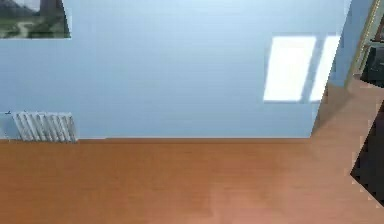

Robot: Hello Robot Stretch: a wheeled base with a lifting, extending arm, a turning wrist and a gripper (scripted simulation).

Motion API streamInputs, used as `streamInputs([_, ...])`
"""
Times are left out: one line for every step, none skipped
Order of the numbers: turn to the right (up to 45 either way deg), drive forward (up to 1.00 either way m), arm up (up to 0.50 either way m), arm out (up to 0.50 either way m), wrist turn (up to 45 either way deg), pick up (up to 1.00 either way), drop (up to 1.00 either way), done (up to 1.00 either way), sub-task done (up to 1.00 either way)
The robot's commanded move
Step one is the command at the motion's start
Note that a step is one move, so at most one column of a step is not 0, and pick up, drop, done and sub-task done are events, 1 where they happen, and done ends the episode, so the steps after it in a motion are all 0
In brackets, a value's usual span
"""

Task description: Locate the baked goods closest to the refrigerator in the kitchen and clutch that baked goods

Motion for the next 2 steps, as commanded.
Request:
streamInputs([36.0,0.00,0.00,0.00,0.0,0.00,0.00,0.00,0.00])
streamInputs([0.0,0.05,0.00,0.00,0.0,0.00,0.00,0.00,0.00])
